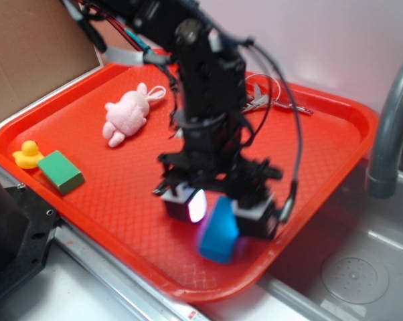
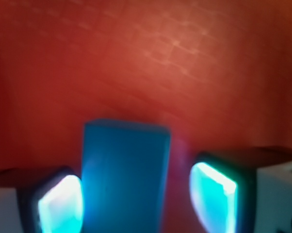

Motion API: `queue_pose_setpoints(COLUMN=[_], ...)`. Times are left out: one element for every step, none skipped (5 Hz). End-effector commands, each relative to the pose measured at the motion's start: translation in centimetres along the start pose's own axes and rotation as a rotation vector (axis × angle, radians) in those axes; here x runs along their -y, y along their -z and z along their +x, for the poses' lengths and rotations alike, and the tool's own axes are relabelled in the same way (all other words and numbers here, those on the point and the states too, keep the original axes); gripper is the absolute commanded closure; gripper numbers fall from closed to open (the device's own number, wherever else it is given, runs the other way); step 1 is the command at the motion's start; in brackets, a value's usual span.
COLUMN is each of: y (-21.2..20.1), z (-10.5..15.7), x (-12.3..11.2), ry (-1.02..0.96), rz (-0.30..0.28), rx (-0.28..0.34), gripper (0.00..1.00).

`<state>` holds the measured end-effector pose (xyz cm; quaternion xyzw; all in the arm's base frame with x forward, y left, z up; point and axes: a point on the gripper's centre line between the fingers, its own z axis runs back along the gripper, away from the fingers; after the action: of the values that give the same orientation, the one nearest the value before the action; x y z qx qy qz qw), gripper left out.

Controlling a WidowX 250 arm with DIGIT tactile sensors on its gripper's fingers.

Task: Grab the blue block.

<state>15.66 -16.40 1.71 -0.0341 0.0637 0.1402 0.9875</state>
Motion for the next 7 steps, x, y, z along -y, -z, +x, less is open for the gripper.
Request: queue_pose_setpoints(y=[-3.1,-5.3,-9.0,-13.0,-17.8,-19.7,-20.2], z=[-1.1,-1.0,-0.2,0.8,2.7,4.2,5.2], x=[-3.0,-4.2,-5.6,-6.1,-7.8,-9.3,-9.4], ry=[0.002,0.075,0.131,0.25,0.225,0.219,0.216], rz=[-0.023,-0.02,-0.058,-0.025,0.059,0.047,0.039], rx=[0.075,0.133,0.211,0.229,0.285,0.282,0.283], gripper=[1.0,1.0,1.0,1.0,1.0,1.0,1.0])
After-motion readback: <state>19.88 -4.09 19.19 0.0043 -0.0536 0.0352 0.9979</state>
